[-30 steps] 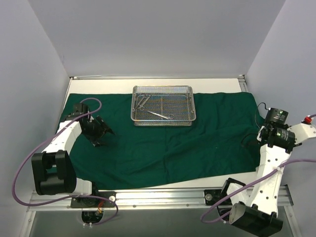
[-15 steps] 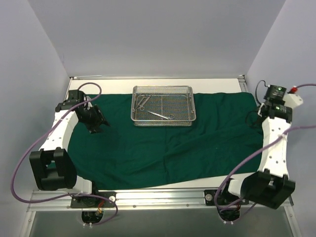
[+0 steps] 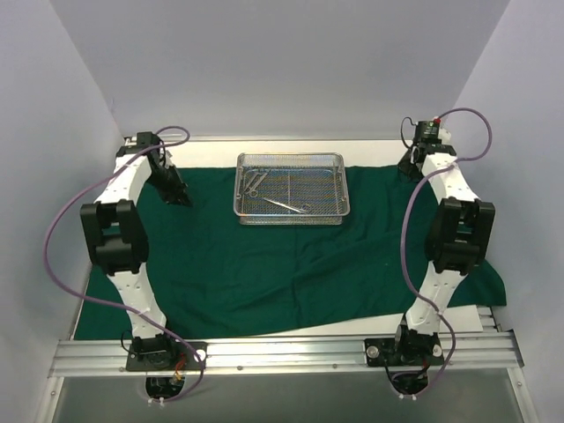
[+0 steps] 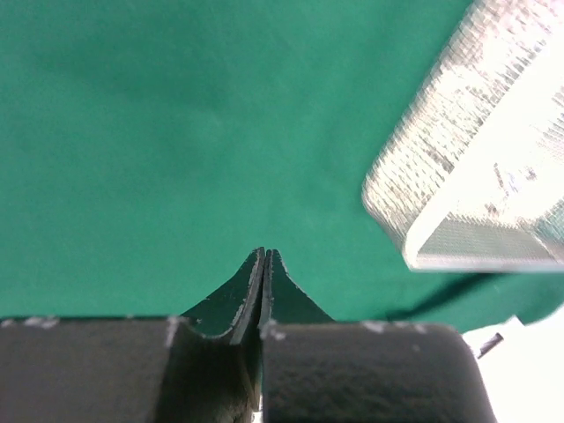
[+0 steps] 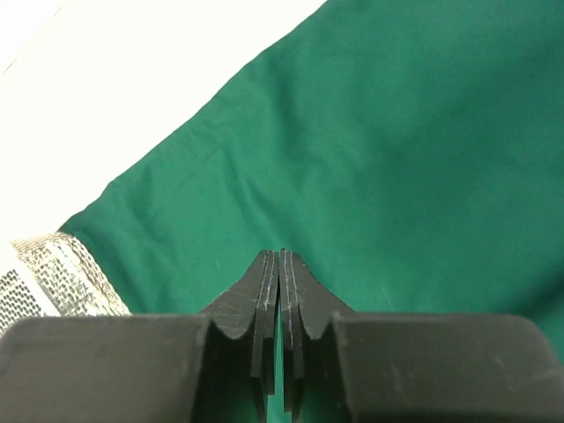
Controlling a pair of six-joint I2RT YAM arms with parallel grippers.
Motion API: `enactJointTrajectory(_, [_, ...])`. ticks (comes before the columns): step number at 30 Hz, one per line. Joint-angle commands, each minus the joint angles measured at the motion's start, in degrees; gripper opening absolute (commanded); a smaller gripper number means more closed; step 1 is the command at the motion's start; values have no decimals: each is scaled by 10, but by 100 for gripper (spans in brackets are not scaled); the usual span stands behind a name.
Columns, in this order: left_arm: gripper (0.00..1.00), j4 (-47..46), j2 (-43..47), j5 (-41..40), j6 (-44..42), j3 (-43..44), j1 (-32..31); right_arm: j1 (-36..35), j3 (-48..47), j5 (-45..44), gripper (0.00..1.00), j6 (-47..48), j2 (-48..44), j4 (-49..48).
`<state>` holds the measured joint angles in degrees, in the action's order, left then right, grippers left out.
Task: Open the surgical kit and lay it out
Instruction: Smooth out the surgical kit at the center of the board.
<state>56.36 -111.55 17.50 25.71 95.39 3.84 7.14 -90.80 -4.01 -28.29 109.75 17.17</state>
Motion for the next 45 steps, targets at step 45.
enactJointTrajectory(45, [4, 156, -539, 76, 86, 564, 165, -92, -429, 209, 0, -99, 476, 27])
